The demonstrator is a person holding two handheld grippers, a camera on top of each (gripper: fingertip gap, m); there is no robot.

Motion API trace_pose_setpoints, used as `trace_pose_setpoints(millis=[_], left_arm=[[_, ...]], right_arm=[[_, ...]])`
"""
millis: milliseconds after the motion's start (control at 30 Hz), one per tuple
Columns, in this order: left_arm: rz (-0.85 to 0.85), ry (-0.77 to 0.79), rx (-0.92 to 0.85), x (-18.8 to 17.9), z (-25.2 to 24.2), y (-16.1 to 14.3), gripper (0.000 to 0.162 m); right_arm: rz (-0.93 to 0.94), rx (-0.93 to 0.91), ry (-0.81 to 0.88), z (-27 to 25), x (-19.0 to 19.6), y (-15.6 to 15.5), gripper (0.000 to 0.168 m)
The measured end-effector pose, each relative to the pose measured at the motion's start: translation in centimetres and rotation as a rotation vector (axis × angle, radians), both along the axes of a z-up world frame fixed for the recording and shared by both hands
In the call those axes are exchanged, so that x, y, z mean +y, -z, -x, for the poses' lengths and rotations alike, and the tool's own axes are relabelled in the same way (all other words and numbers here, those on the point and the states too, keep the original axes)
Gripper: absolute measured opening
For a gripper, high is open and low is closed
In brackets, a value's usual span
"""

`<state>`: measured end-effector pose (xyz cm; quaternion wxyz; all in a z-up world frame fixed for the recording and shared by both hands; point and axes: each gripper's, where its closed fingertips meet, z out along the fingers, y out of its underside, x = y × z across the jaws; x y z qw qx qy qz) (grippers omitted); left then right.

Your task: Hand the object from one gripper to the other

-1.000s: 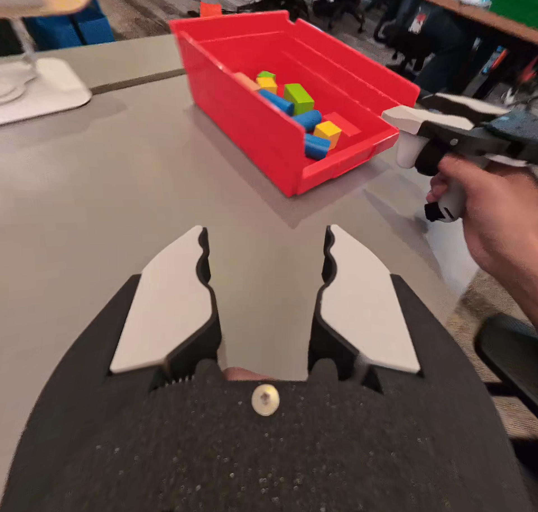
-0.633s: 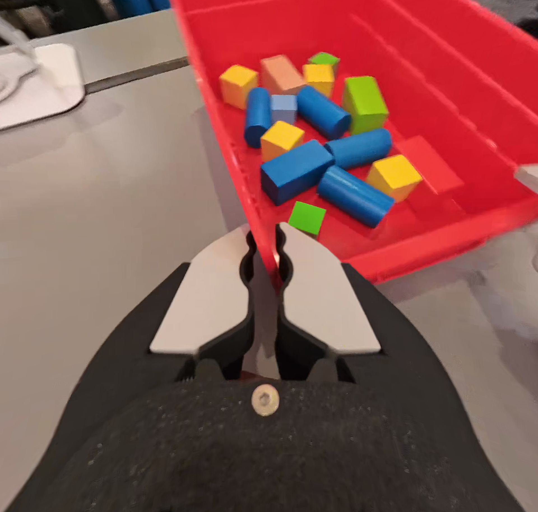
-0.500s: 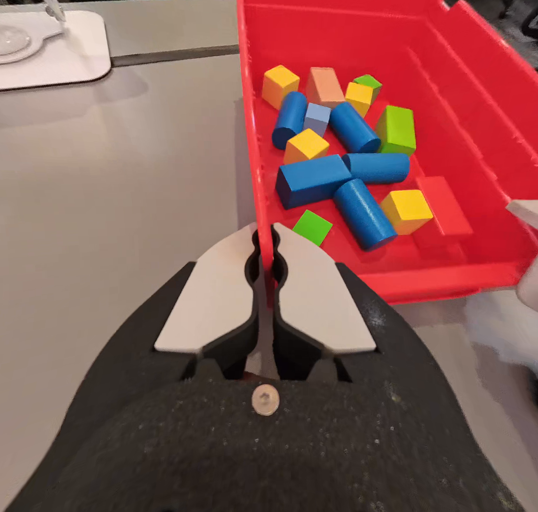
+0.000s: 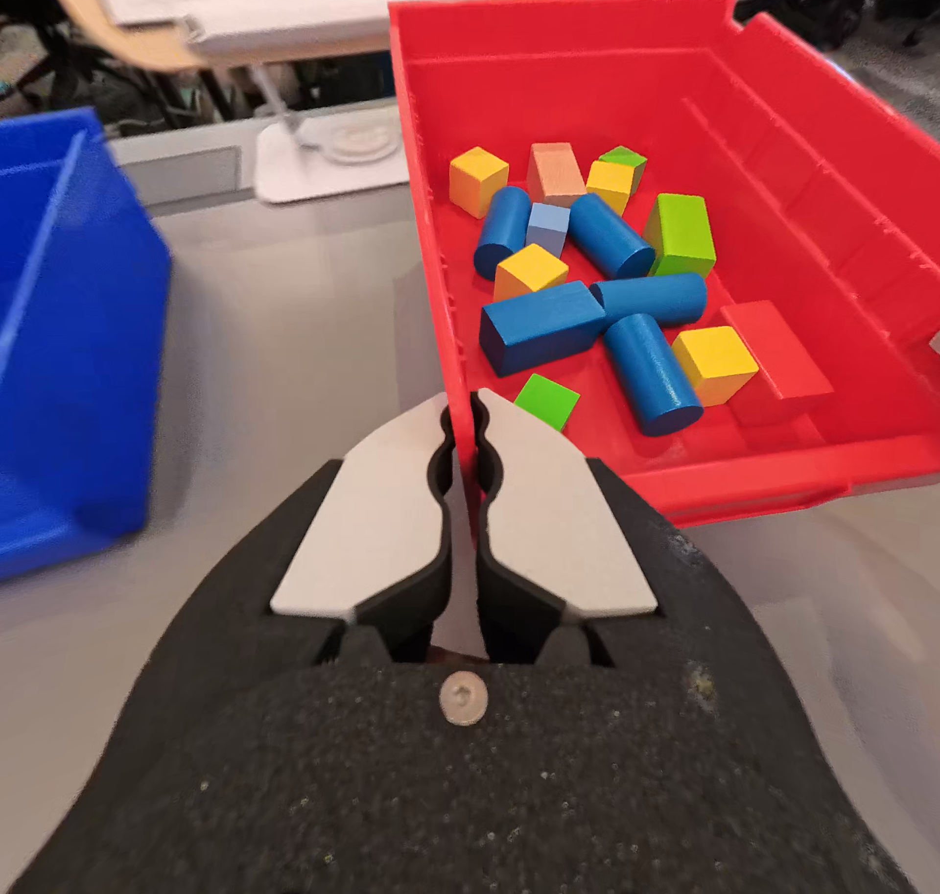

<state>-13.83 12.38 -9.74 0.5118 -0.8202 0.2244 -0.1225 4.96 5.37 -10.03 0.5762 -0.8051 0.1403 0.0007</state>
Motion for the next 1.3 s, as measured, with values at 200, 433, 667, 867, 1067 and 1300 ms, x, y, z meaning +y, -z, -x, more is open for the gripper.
trace_pose_setpoints(millis=[200, 433, 667, 867, 1067, 1300], left_arm=[[0.031, -0.115, 0.025, 0.9, 11.1, 3.3, 0.003], [0.039, -0.054, -0.016, 1.2, 14.1, 3.8, 0.004], [0.053, -0.044, -0.054, 1.5, 14.2, 3.7, 0.004], [0.052, -0.043, -0.060, 1.6, 14.2, 3.8, 0.004], [0.042, -0.055, -0.064, 1.6, 14.3, 3.8, 0.003], [0.037, -0.050, -0.067, 2.0, 14.2, 3.8, 0.002]], right_arm=[[0.089, -0.104, -0.190, 10.9, 2.8, 3.0, 0.007], [-0.010, -0.268, -0.499, 14.3, 1.2, -0.8, 0.032], [0.047, -0.566, -1.185, 21.5, 4.8, -7.7, 0.052], [0.576, -0.703, -1.430, 25.9, 14.6, 3.7, 0.074], [0.659, -0.723, -1.443, 28.0, 20.2, 8.2, 0.082], [1.358, -0.743, -1.524, 21.0, 9.7, 6.7, 0.042]])
